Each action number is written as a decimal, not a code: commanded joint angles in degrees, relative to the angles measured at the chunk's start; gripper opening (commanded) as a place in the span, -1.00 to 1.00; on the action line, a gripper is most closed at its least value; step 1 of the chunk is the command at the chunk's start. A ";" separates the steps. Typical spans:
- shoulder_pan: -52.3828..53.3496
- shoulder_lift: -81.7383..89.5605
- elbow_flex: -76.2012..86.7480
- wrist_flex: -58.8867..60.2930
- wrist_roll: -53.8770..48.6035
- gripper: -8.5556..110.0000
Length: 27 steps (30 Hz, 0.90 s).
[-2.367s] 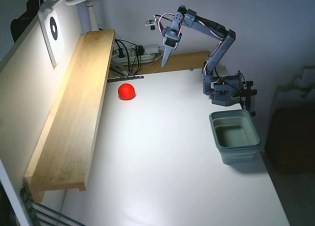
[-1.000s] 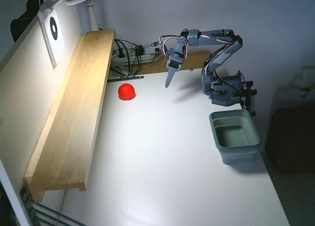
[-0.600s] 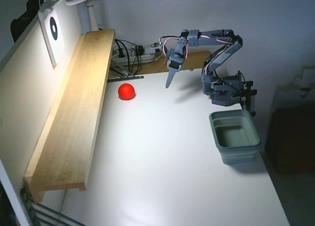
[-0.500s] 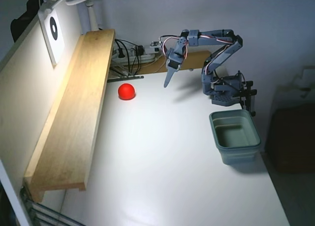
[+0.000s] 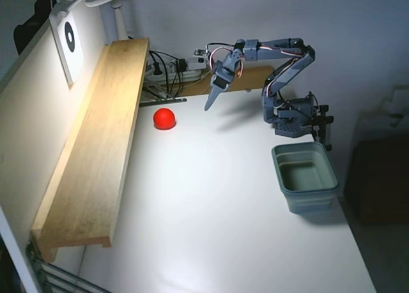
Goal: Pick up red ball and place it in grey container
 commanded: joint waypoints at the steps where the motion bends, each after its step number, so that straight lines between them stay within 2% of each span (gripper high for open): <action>1: 0.66 2.27 1.63 -2.53 0.09 -0.21; 16: 0.66 0.25 15.90 -18.43 0.09 -0.21; 27: 0.66 0.03 16.30 -26.35 0.09 -0.21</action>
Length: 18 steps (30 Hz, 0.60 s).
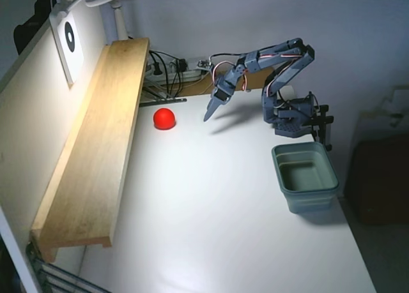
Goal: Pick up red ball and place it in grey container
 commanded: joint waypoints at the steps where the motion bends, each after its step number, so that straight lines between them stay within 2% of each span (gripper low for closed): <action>1: 0.49 0.82 0.13 -2.88 0.09 -0.21; 11: 0.49 0.82 0.13 -7.70 0.09 -0.21; 12: 0.49 0.83 0.10 -2.29 0.09 -0.21; 13: 0.49 0.78 0.20 -11.15 0.09 -0.21; 18: 0.49 -1.15 3.24 -12.41 0.09 -0.21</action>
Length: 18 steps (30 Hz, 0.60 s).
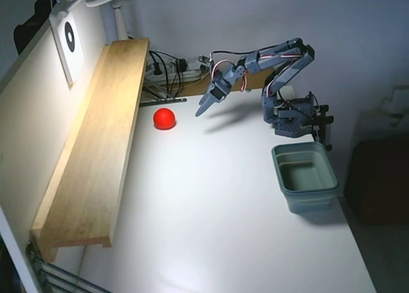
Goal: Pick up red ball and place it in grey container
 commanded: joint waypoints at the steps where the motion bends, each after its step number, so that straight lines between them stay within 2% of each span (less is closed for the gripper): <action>1: 0.49 -0.91 1.45 -4.30 0.09 -0.21; 11: 0.49 -7.02 6.20 -14.80 0.09 -0.21; 18: 0.49 -8.97 7.19 -17.76 0.09 -0.21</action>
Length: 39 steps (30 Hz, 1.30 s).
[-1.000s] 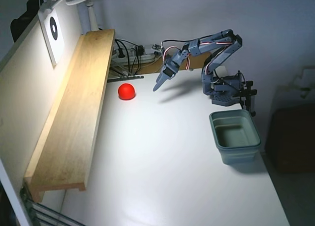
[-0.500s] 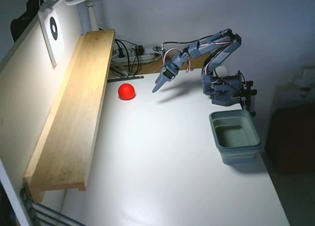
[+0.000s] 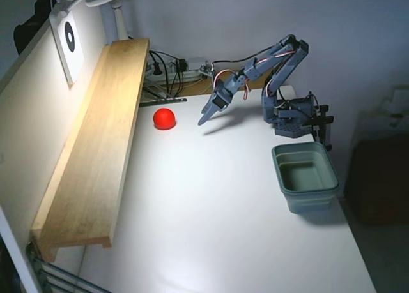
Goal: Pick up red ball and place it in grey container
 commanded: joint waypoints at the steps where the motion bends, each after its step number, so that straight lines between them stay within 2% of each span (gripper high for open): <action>1: 0.49 -0.16 0.54 -1.42 0.18 -0.21; 13: 0.49 -1.29 0.29 -2.29 0.18 -0.21; 24: 0.49 -24.87 -10.82 -14.76 0.18 -0.21; 39: 0.49 -43.02 -27.96 -15.78 0.18 -0.21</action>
